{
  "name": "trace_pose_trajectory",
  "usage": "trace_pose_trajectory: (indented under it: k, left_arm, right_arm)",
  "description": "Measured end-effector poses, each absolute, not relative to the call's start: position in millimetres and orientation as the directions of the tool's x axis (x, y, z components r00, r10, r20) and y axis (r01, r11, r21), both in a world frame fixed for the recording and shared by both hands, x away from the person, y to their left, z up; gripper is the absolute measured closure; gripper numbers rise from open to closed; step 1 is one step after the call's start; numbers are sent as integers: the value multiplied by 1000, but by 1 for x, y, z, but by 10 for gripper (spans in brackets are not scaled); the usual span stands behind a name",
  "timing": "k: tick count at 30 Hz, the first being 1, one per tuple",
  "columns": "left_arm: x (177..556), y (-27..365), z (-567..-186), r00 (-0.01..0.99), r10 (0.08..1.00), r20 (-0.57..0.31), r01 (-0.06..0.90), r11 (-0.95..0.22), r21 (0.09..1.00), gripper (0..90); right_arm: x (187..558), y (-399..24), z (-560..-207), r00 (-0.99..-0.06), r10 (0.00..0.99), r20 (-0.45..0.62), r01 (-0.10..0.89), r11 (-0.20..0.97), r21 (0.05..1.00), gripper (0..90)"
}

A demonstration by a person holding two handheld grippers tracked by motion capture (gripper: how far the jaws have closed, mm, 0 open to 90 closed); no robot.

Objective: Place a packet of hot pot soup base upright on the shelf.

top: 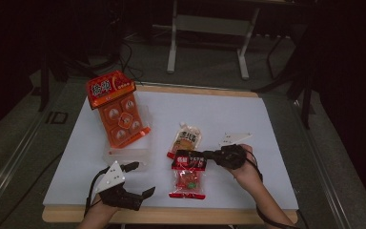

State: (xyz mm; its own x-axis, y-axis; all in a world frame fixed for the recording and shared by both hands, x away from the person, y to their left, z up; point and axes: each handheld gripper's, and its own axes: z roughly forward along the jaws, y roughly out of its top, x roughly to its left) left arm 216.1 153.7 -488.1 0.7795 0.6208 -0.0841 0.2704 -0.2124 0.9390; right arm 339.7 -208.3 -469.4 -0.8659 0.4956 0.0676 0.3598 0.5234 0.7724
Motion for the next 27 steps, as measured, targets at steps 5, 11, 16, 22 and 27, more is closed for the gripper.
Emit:
trace_pose_trajectory:
  k: [5,11,16,22,27]
  left_arm:
    - [221,149,-488,779,621,-89,282,-220,934,30]
    - [230,143,-489,786,613,-82,289,-247,925,31]
    - [243,138,-488,778,623,-88,295,-238,925,79]
    - [253,127,-482,811,580,-77,271,-255,928,194]
    - [259,116,-480,839,538,-82,260,-265,929,324]
  right_arm:
    - [329,-207,-457,-875,482,39,321,520,791,900]
    - [317,-204,-446,-889,458,10,276,520,808,900]
    - [305,-203,-438,-899,438,-10,241,514,824,900]
    - [293,-205,-433,-905,424,-31,209,507,836,900]
    - [286,-206,-430,-911,412,-30,196,495,847,900]
